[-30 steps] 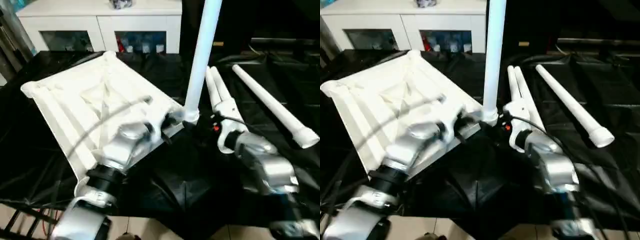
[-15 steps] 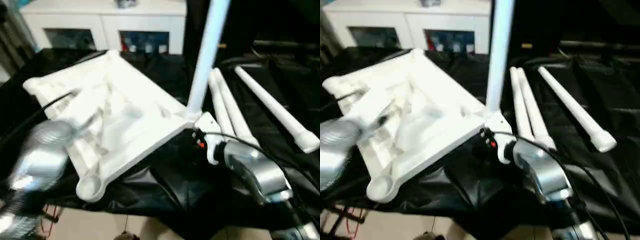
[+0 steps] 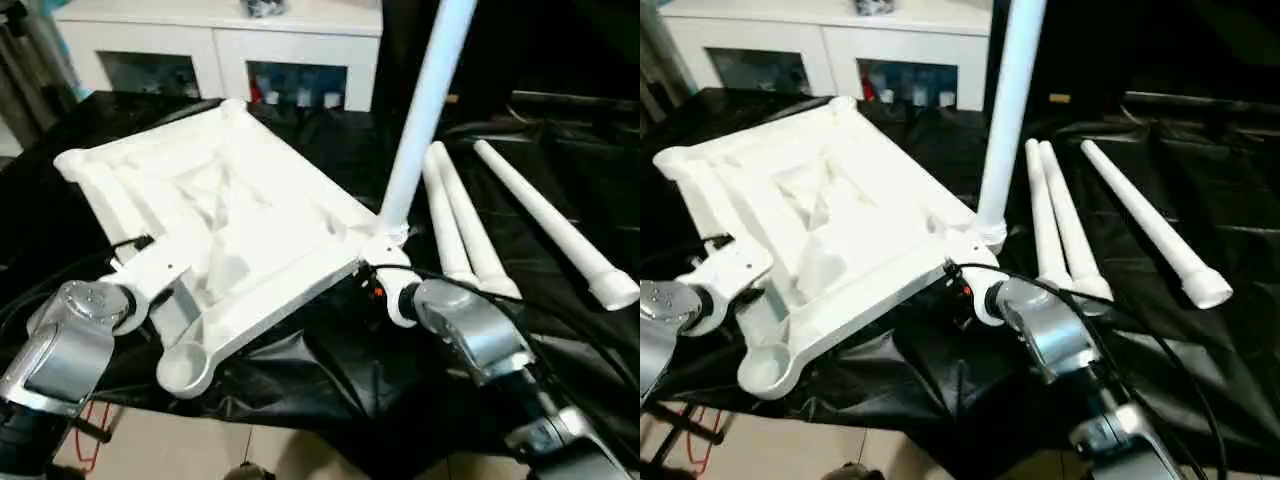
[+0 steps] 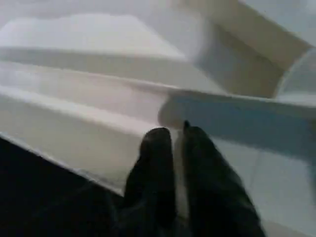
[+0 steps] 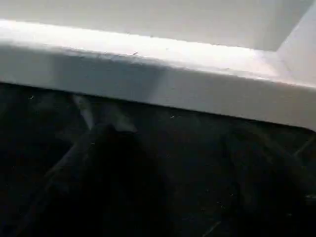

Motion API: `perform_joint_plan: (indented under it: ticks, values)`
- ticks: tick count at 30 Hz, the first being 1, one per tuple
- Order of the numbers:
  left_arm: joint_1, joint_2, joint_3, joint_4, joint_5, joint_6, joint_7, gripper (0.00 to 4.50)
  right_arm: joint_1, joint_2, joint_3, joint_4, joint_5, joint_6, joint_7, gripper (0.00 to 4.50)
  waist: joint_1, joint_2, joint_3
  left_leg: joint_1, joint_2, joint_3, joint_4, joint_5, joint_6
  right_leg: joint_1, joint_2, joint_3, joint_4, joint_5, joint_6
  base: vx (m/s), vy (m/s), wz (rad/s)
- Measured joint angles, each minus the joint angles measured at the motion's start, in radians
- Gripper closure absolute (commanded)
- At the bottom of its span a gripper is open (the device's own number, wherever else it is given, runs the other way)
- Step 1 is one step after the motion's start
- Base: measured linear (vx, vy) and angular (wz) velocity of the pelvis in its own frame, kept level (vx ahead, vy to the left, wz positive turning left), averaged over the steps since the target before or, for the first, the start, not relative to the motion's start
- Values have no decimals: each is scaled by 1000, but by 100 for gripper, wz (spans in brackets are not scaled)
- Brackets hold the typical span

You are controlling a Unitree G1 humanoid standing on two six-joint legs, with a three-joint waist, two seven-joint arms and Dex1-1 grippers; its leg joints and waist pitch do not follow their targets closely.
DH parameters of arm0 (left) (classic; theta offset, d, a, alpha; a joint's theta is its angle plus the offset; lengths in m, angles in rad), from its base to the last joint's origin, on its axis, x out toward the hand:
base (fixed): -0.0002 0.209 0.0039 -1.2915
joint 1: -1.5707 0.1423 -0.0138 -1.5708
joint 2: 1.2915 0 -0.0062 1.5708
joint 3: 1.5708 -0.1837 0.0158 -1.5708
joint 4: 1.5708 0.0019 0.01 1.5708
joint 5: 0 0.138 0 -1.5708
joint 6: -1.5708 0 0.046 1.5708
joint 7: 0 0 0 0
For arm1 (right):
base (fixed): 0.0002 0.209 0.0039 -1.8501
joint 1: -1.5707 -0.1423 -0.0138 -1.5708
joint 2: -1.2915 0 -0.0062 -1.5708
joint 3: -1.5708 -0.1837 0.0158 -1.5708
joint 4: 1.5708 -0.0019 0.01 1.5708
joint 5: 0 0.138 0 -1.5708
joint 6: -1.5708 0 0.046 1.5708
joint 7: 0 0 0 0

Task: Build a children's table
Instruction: Rotate table base

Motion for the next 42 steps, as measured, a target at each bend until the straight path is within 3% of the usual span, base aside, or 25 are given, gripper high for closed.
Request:
perform_joint_plan:
  ticks: [5,10,18,21,26,34,38,42]
  values:
    - [-1,18,-39,-7,-41,3,-93,449,-46,39,-8,94,-20,-38,-31,128,-1,4,0,1,0,0,1,1,-1,0,0,0,2,0,0,0,0,0]
    - [3,22,-68,-73,-102,15,-186,450,-99,88,-39,239,-22,-130,-113,182,-8,4,0,3,0,0,1,2,-3,0,0,1,7,1,-1,0,0,0]
    - [4,-26,-104,-139,-207,6,-298,450,-130,96,-67,312,-38,-182,-141,240,-18,4,0,2,0,-1,3,2,-4,0,0,1,8,1,-1,0,0,0]
    - [-24,-63,-132,-133,-211,-5,-303,450,-136,109,-67,336,-38,-209,-144,266,-26,4,0,2,0,-1,3,3,-4,-1,0,0,8,1,-1,0,0,0]
    - [-106,-153,-165,-62,-215,-30,-277,450,-151,109,-71,357,-52,-232,-156,304,-24,8,2,1,0,-1,5,3,-4,-1,0,0,9,1,-1,0,0,0]
    - [-186,-304,-173,80,-195,-105,-164,450,-151,103,-86,364,-64,-252,-161,374,-29,14,3,0,1,-2,7,3,-4,-1,0,0,10,1,-2,0,0,0]
    - [-211,-330,-176,127,-181,-139,-127,450,-151,106,-87,364,-64,-258,-161,416,-32,14,3,0,1,-2,7,3,-4,-1,0,0,11,1,-2,0,0,0]
    - [-216,-302,-203,140,-154,-185,-117,450,-141,110,-91,340,-63,-260,-160,430,-35,30,2,-1,0,-2,9,2,-3,-1,0,0,11,1,-2,0,0,0]
